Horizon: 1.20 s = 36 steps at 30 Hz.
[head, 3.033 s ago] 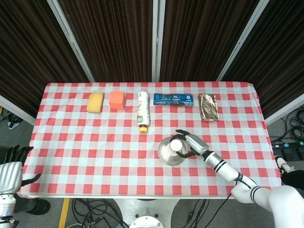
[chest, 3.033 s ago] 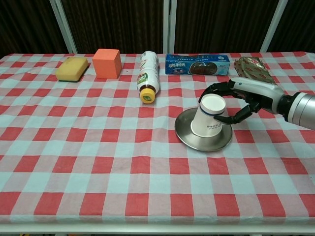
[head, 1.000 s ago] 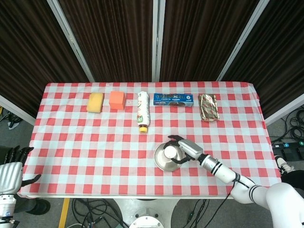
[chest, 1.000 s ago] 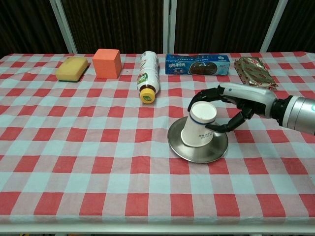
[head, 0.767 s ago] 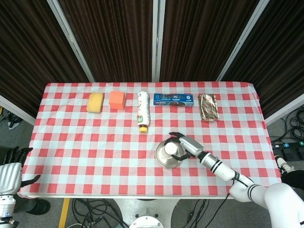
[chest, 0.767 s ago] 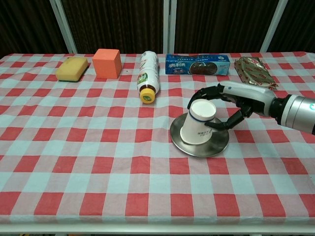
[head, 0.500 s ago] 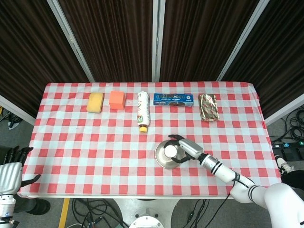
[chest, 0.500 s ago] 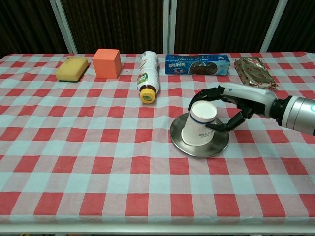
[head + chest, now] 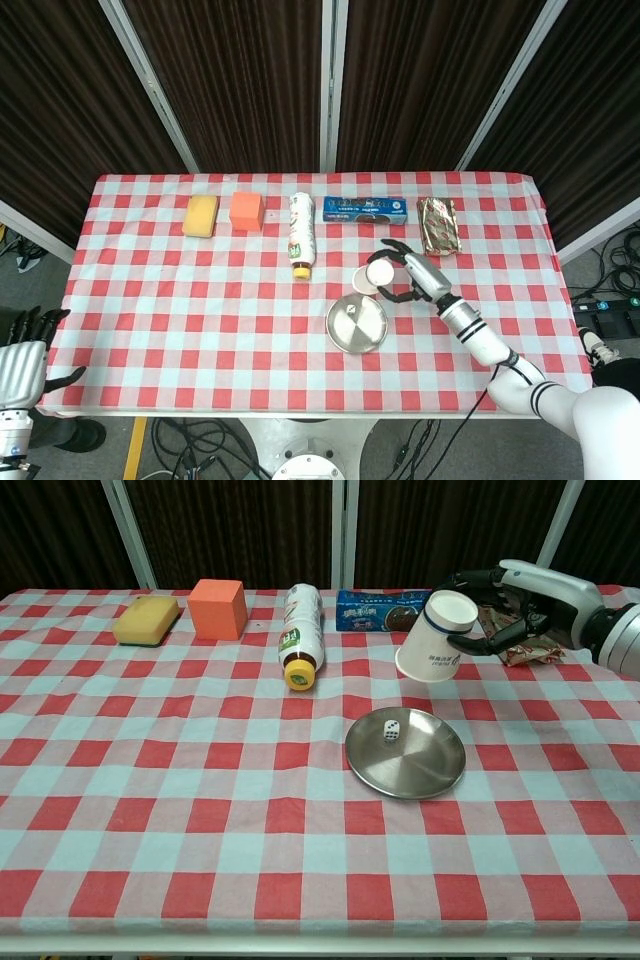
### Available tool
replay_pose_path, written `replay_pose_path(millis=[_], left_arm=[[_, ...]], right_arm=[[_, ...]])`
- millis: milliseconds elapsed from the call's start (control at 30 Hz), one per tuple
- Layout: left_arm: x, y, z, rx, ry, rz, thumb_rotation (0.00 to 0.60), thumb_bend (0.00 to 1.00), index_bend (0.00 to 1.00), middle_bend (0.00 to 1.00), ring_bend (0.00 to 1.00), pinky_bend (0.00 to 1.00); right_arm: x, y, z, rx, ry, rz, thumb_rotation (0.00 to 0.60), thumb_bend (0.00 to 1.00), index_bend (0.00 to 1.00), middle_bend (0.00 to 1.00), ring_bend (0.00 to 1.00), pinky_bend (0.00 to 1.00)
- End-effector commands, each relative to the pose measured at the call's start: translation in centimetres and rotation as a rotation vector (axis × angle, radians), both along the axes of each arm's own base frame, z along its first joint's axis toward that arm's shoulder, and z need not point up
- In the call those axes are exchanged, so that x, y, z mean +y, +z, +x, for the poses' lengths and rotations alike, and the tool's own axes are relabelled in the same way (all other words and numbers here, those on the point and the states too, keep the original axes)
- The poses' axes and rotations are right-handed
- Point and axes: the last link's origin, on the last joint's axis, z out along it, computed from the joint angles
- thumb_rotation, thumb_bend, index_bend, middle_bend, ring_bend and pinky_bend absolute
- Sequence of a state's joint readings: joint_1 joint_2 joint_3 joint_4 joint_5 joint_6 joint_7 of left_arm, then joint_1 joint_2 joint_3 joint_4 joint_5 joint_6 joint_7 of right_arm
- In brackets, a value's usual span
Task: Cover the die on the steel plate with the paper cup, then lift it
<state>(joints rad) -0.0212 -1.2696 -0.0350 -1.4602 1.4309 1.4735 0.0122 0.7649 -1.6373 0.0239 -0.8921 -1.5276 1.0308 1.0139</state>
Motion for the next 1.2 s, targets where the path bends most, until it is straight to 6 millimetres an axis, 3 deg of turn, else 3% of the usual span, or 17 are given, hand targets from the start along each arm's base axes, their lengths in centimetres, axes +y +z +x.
replay_pose_path(millis=[33,200,333,467,567,667,900,1100,1200], left_arm=[[0.1,0.0,0.1,0.0,-0.002,-0.001,0.6,0.02,0.16,0.14,0.05,0.05],[0.2,0.0,0.1,0.002,-0.003,-0.002,0.6,0.02,0.16,0.14,0.05,0.05],[0.2,0.0,0.1,0.003,-0.005,-0.002,0.6,0.02,0.16,0.14,0.05,0.05],[0.2,0.0,0.1,0.0,-0.008,0.0,0.6,0.02,0.16,0.14,0.05,0.05],[0.3,0.0,0.1,-0.003,-0.014,0.002,0.6,0.02,0.16,0.14,0.05,0.05],[0.4,0.0,0.1,-0.005,-0.02,0.003,0.6,0.02,0.16,0.14,0.05,0.05],[1.0,-0.3,0.4,-0.008,-0.044,0.002,0.6,0.02,0.16,0.14,0.05,0.05],[1.3,-0.5,0.9,-0.005,-0.073,0.011,0.6,0.02,0.16,0.14,0.05,0.05],[1.3,-0.7,1.1,-0.006,-0.081,0.015,0.6,0.02,0.16,0.14,0.05,0.05]], right_arm=[[-2.5,0.6,-1.7,0.118,-0.097,-0.053,0.6,0.36,0.26,0.28,0.04,0.05],[-3.0,-0.8,-2.6,0.213,-0.147,-0.01,0.6,0.35,0.05,0.19,0.0,0.02],[-2.9,-1.0,-2.7,0.219,-0.147,-0.01,0.6,0.35,0.0,0.11,0.0,0.0],[-2.3,0.7,-2.7,0.2,-0.103,-0.058,0.6,0.35,0.0,0.06,0.0,0.0],[-0.9,3.4,-3.2,0.208,-0.05,-0.134,0.6,0.35,0.0,0.06,0.0,0.0],[1.8,6.5,-4.6,0.279,-0.01,-0.241,0.6,0.35,0.0,0.07,0.0,0.0],[11.3,12.9,-7.8,0.525,-0.064,-0.435,0.6,0.28,0.0,0.13,0.0,0.0],[18.0,15.7,-8.9,0.556,-0.16,-0.449,0.6,0.29,0.0,0.13,0.0,0.0],[20.2,16.2,-9.0,0.541,-0.169,-0.463,0.6,0.29,0.0,0.13,0.0,0.0]])
